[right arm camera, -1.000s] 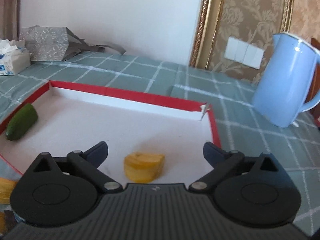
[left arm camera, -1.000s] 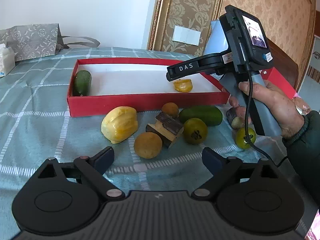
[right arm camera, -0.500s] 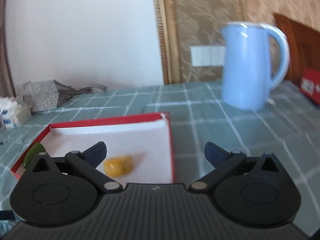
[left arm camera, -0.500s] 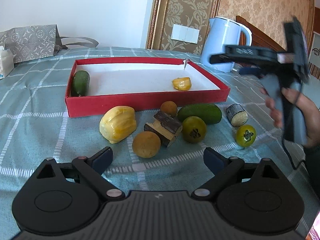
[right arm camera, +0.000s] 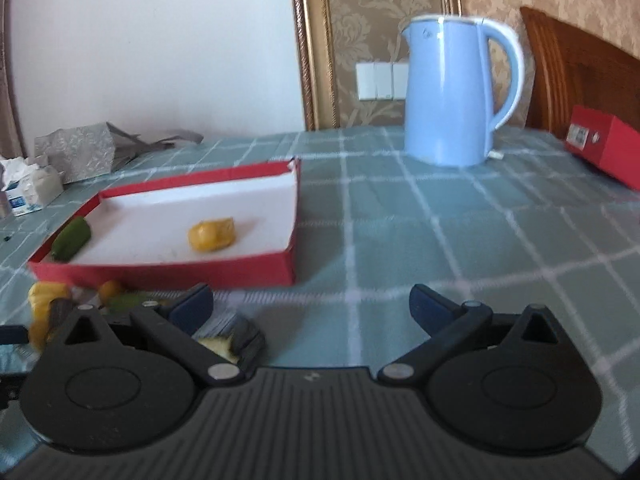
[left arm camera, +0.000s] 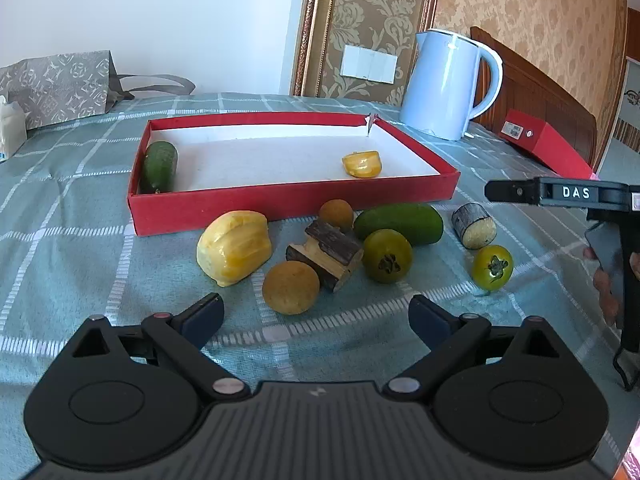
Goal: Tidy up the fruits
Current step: 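Move the right tool toward the cut log piece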
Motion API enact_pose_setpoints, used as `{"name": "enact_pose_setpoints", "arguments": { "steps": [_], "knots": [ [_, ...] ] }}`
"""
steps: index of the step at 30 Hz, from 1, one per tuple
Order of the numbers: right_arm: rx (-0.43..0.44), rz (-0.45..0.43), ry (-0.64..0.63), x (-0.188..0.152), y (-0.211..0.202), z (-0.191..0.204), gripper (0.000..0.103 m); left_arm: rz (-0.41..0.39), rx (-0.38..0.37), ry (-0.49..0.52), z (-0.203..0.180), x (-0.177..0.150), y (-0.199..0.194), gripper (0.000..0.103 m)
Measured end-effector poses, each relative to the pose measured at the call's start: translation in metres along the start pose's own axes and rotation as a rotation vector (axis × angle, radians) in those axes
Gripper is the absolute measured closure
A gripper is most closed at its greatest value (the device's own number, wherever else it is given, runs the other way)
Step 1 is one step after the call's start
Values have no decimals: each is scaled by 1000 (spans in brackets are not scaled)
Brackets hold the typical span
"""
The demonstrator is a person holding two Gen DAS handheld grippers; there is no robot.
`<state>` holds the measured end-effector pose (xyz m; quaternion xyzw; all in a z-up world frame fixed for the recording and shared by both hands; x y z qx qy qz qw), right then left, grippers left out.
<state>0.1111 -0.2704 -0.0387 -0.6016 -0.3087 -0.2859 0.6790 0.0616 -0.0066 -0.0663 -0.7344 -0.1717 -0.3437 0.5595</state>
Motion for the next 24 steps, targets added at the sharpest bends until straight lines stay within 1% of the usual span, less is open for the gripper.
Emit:
{"name": "enact_pose_setpoints", "arguments": {
  "steps": [3,5,6,10,12,16,18,20,24],
  "knots": [
    [51,16,42,-5,3,1,1,0,0,0,0,0,0,3],
    [64,42,52,-7,6,4,9,0,0,0,0,0,0,3],
    [64,49,46,-8,7,6,9,0,0,0,0,0,0,3],
    [15,57,11,-11,11,19,12,0,-1,-1,0,0,0,3],
    [-11,55,-12,-12,14,26,15,-1,-1,-2,-1,0,0,3],
    [-77,42,-93,-14,17,43,16,-3,-2,-3,-1,0,0,3],
    [-91,39,-116,-14,19,48,16,-3,-1,-3,-1,0,0,3],
    [-105,42,-128,-15,21,49,13,-1,6,6,-1,0,0,3],
    [-91,70,-102,-16,27,43,12,-3,18,-6,3,2,1,3]
  ]
}}
Point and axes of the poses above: each gripper's, at about its wrist camera, not at the fingertips, and y roughly the way its jaws point, z to its left, x to its top, the point moved 5 cm from there along y, roughly the way its jaws point, and after that the axes turned 10 degrees about z, right-handed, at the moved point
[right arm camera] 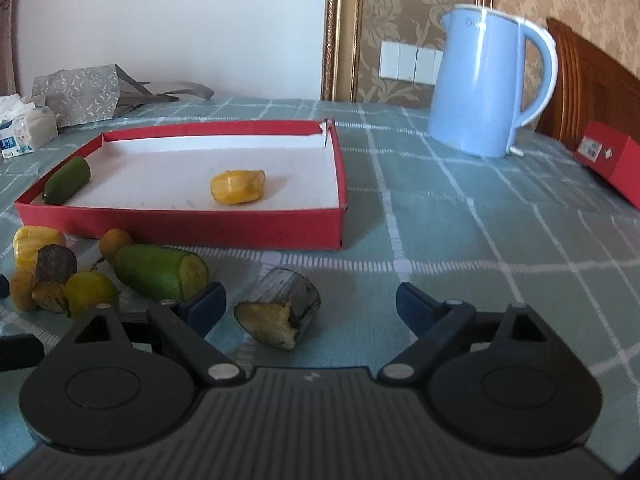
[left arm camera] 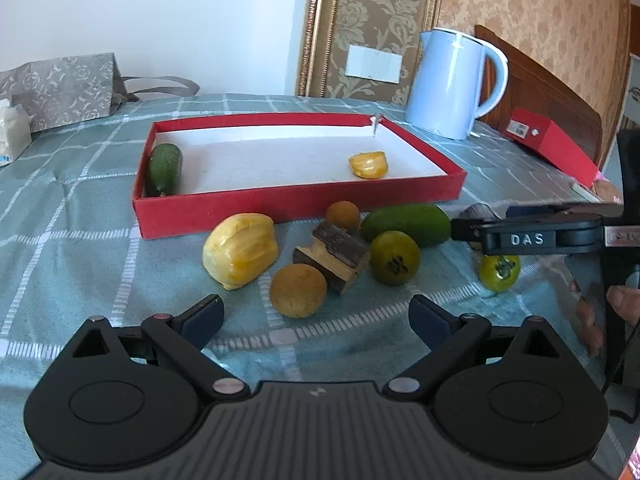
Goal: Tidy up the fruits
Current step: 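Move the right tool toward the cut log piece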
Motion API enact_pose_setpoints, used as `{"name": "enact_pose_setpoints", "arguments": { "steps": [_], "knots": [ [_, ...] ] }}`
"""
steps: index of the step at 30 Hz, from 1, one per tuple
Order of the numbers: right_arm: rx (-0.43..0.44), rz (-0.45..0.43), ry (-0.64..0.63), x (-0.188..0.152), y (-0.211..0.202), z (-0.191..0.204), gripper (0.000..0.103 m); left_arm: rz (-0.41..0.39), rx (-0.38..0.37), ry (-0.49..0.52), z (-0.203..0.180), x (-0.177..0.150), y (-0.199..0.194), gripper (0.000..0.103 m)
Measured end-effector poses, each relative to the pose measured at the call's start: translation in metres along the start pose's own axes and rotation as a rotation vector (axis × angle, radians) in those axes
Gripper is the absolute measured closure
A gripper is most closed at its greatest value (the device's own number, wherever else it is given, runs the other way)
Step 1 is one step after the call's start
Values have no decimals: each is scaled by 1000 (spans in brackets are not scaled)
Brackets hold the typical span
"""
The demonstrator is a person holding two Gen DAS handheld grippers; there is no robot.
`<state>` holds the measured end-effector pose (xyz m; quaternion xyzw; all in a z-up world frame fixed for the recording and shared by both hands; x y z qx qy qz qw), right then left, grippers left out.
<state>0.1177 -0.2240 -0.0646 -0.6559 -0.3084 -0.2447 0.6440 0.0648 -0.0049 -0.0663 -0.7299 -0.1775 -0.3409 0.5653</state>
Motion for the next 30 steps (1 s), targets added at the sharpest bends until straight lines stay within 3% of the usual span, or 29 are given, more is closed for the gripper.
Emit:
{"name": "enact_pose_setpoints", "arguments": {
  "steps": [4,7,13,21,30],
  "knots": [
    [1,26,8,-2,4,0,12,6,12,12,1,0,1,3],
    [-16,62,45,-1,10,-5,0,11,15,21,0,0,2,1],
    [-10,101,51,1,13,-5,0,11,8,19,-2,-1,2,1],
    [23,68,64,-1,9,-4,1,3,-5,8,-3,-1,1,0],
    [32,23,8,-1,2,4,48,7,0,13,-4,-1,2,0]
  ]
}}
Point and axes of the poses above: each gripper's, at about its wrist camera, not at the fingertips, and y roughly the way its jaws point, z to its left, x to its top, the point moved 5 cm from there along y, roughly the way its jaws point, and after that the axes turned 10 degrees about z, right-handed, at the moved point
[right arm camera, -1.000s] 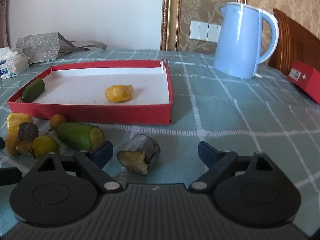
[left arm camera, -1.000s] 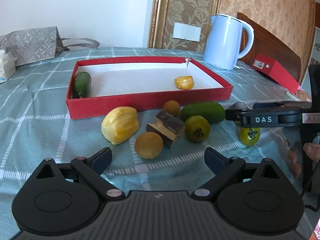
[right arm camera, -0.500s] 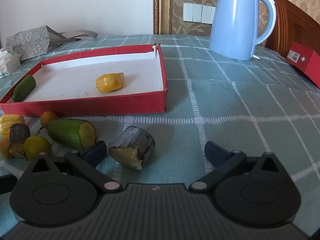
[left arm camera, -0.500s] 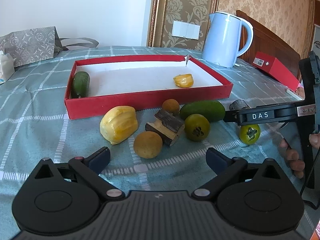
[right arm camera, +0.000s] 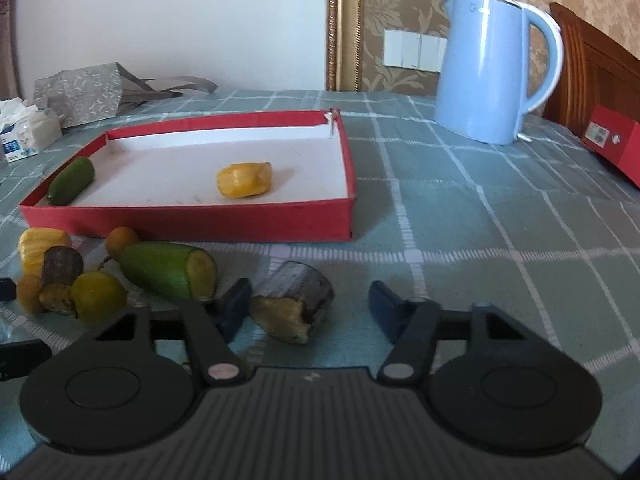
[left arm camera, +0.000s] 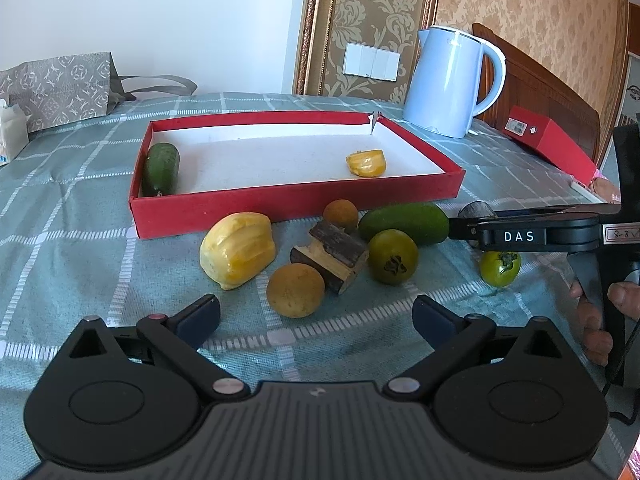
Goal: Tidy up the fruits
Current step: 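Move the right tool toward the cut log piece, then close the right gripper on the cut log piece while the left gripper grasps the round yellow fruit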
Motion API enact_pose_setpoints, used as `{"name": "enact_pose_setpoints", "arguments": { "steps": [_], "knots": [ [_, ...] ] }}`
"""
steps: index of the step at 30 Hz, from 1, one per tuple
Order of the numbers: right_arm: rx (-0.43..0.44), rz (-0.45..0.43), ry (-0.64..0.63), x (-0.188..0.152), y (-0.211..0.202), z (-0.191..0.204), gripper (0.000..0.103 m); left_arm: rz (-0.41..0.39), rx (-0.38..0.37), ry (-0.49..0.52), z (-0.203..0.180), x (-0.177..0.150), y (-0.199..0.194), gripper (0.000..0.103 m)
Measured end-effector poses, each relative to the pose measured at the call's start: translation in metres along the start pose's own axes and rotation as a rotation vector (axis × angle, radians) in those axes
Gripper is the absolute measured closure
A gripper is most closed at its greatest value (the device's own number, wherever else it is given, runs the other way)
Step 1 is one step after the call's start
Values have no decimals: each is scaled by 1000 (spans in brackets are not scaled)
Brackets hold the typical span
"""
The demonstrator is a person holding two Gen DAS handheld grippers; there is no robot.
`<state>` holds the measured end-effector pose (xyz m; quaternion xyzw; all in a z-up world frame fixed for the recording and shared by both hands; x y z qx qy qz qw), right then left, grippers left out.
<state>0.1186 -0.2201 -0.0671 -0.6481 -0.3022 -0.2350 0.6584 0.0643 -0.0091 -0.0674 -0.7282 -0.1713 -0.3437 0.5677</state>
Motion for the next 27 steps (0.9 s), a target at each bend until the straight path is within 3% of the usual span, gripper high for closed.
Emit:
{"name": "enact_pose_setpoints", "arguments": {
  "steps": [1,2,13,22,25,27],
  "knots": [
    [6,-5,-1,0,-1,1,60,0,1,1,0,0,0,0],
    [1,-8,-7,0,-1,1,62,1,1,1,0,0,0,0],
    [-26,-33,26,1,-5,-8,62,-18,-22,-12,1,0,-3,0],
    [-6,-25,69,-1,-3,-17,62,-29,-55,48,-10,2,-3,0],
    [-3,-23,78,0,-3,-18,62,-23,-5,16,-4,7,2,1],
    [-2,-23,87,0,-3,-21,62,-11,-9,0,1,9,5,11]
  ]
}}
Point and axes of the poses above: each gripper's, at about its wrist camera, not at the fingertips, and y roughly the way its jaws point, z to its left, x to its top, the point moved 5 cm from there along y, roughly the way its jaws point, and after that the axes turned 10 degrees about z, right-handed, at the moved point
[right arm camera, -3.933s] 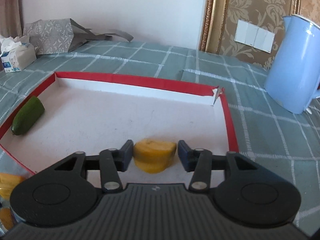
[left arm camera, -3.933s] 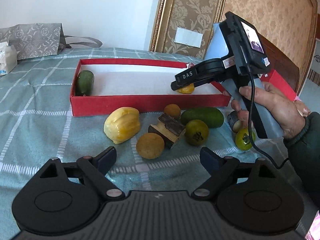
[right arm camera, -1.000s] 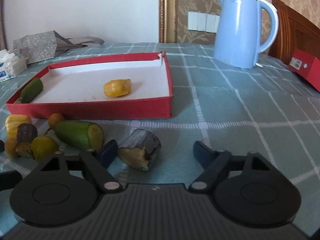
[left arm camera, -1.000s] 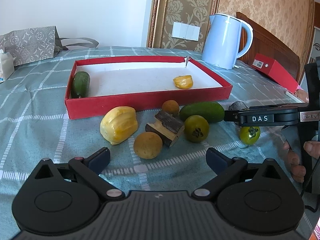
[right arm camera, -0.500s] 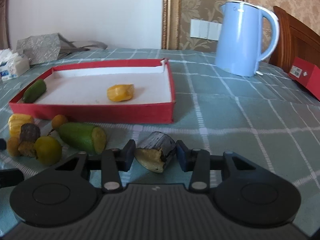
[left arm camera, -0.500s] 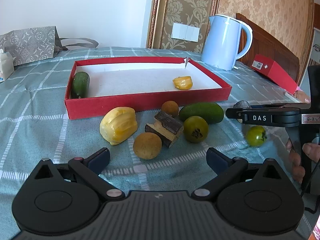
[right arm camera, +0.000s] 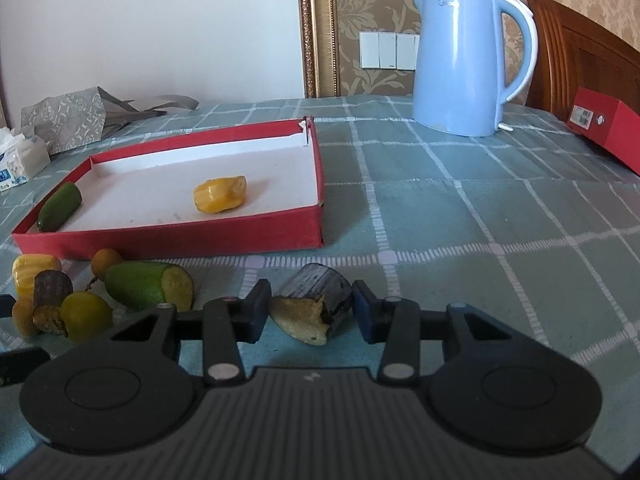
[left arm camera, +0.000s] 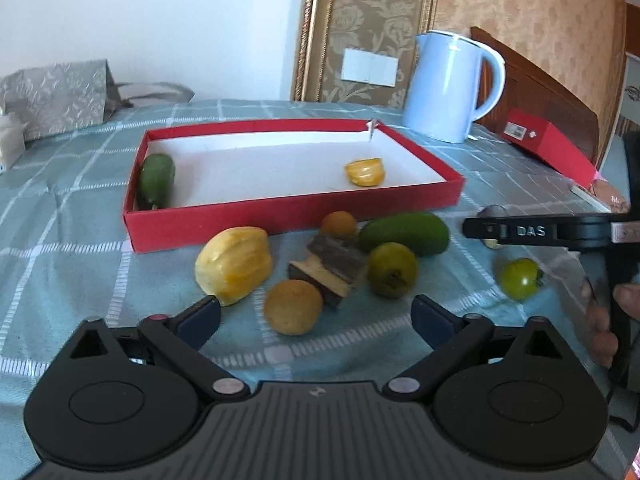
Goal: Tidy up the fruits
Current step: 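Close the right gripper on the cut log piece while the left gripper grasps the round yellow fruit, then carry the round yellow fruit into the tray and open the left gripper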
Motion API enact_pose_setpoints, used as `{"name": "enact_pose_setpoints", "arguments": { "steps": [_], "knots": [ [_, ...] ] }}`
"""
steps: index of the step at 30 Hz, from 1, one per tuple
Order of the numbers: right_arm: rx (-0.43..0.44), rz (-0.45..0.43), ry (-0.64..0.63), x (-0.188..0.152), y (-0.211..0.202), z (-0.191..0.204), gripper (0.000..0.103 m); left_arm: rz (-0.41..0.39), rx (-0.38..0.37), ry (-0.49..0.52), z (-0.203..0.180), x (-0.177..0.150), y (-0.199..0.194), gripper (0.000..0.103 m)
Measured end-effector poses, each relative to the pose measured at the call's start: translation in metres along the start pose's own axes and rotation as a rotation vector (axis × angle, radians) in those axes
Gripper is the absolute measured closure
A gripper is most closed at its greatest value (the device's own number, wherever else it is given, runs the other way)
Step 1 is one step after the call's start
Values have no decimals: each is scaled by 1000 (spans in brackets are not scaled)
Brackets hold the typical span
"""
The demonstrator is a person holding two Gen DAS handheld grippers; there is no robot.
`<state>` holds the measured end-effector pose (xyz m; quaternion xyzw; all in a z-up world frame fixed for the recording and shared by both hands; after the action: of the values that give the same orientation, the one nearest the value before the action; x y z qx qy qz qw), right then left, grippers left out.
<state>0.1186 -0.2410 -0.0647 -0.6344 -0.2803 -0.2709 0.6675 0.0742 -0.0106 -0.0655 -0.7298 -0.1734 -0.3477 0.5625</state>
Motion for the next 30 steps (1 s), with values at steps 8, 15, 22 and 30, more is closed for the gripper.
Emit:
{"name": "enact_pose_setpoints", "arguments": {
  "steps": [8,15,22,30],
  "knots": [
    [1,3,7,0,1,-1,62,5,39,108,-4,0,0,47],
    [-4,2,0,0,2,-1,62,1,49,127,-6,-2,-3,70],
    [2,2,9,1,2,-2,62,-3,29,100,-2,-1,-3,74],
    [-33,4,-34,0,4,3,62,-56,31,77,4,-1,-13,74]
  ]
}}
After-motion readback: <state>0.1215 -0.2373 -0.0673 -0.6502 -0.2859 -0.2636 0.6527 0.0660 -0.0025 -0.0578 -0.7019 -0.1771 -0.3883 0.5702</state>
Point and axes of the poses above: each gripper's, at about its wrist camera, not at the fingertips, and y roughly the way its jaws point, z to its left, x to its top, the point moved 5 cm from there along y, roughly the way its jaws point, and after that the axes turned 10 degrees about z, right-handed, at the moved point
